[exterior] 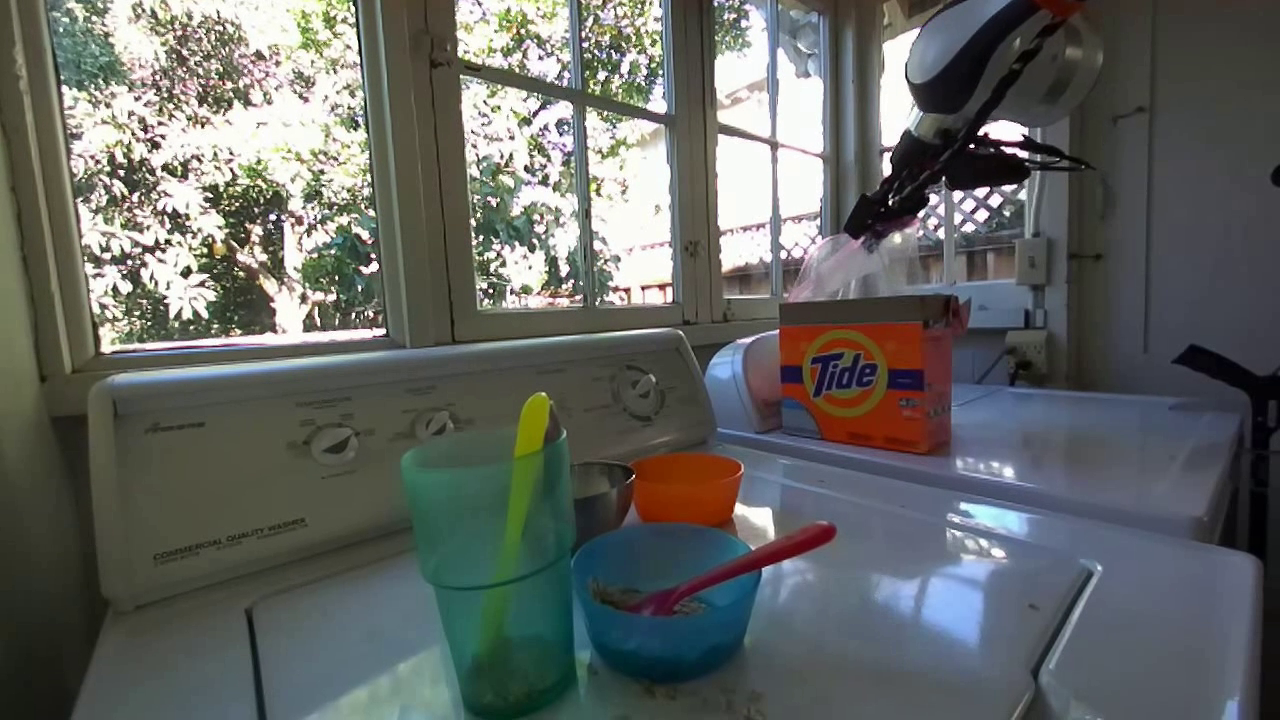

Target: Remove the plastic bag in the box, then put it down

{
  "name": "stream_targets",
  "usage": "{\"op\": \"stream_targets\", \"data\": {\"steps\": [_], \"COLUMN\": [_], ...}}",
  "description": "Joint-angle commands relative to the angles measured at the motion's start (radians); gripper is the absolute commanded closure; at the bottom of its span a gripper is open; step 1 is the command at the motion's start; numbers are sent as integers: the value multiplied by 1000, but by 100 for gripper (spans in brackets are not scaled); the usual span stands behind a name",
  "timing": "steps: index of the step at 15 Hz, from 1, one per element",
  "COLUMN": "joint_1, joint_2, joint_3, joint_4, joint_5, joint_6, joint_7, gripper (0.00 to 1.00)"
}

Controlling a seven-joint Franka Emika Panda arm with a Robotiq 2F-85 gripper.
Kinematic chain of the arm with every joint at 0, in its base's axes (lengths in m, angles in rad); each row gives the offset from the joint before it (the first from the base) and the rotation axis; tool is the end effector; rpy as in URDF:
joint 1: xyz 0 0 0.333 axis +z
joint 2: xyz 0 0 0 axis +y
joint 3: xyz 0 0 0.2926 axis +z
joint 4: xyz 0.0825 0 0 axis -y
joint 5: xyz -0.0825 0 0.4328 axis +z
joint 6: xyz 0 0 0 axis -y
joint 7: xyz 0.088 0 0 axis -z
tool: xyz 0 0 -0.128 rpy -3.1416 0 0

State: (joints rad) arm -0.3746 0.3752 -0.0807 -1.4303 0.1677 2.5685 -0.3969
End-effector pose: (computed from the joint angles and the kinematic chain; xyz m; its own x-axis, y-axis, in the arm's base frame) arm 0.7009 -0.3329 0.5236 0.7291 -0.0498 0.6826 -0.1989 -0.9697 0.1417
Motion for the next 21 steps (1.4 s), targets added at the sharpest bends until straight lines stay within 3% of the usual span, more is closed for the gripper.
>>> {"op": "stream_targets", "data": {"steps": [1,21], "joint_1": [8,13], "joint_2": [19,6], "joint_3": [-12,-31], "joint_4": [78,293], "joint_5": [-3,-24], "joint_6": [8,-10], "joint_7": [46,138], "gripper": [99,100]}}
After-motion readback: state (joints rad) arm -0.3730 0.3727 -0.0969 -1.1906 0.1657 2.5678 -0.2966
